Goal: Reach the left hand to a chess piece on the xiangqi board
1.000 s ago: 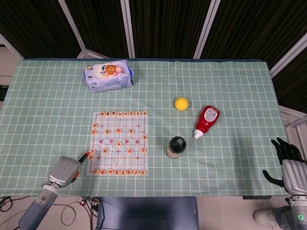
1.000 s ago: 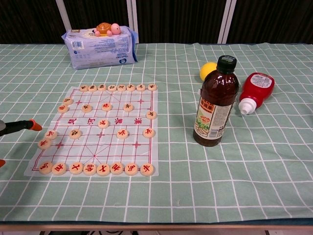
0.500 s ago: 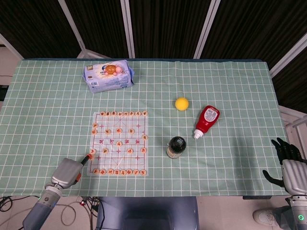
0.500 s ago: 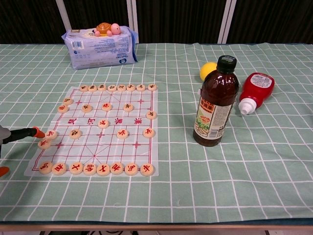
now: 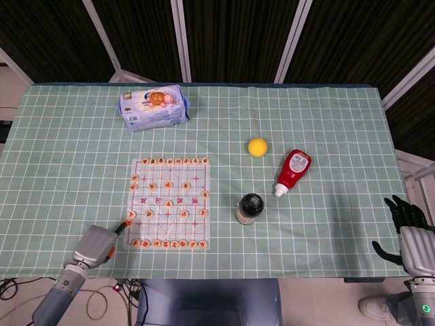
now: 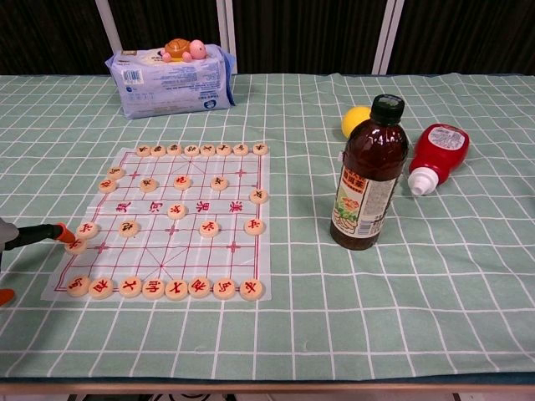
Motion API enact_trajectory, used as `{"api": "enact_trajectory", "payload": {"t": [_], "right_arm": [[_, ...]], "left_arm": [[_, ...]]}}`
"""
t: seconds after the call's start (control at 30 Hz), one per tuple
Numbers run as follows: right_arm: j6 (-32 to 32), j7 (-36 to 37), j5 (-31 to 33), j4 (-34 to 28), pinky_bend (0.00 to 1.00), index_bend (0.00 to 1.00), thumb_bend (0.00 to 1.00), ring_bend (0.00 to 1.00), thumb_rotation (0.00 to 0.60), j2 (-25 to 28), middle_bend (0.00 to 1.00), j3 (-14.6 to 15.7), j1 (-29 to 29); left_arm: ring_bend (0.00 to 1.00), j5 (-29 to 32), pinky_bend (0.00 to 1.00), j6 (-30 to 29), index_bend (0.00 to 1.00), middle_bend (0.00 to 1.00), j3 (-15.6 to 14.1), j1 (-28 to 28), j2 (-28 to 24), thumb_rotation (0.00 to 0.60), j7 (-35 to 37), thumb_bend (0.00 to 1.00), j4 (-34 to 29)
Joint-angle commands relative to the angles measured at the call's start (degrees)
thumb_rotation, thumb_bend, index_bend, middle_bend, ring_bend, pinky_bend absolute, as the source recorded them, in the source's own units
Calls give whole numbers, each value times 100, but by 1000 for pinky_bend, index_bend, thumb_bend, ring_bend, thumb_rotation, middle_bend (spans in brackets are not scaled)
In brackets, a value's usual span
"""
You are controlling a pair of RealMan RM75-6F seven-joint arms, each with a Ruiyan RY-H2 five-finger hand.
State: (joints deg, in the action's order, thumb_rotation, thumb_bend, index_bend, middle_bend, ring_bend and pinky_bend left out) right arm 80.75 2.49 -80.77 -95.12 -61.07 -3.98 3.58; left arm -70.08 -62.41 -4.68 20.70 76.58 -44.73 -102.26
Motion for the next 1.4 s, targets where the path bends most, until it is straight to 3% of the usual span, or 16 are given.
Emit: {"api": "enact_trajectory", "payload": {"t": [0.03,1.4], "right_arm": [[4,4,-2,2,0,0,292,0,600,0,0,-1,-1],[18,29,-9,-7,0,0,291,0,600,5,0,-7,-4]], "left_arm": [[825,15,891,-5,154,1000,-13,11,3,600,-8,405,-2],[824,252,893,-42,160,1000,-68,300,368,600,-224,405,-72]]}}
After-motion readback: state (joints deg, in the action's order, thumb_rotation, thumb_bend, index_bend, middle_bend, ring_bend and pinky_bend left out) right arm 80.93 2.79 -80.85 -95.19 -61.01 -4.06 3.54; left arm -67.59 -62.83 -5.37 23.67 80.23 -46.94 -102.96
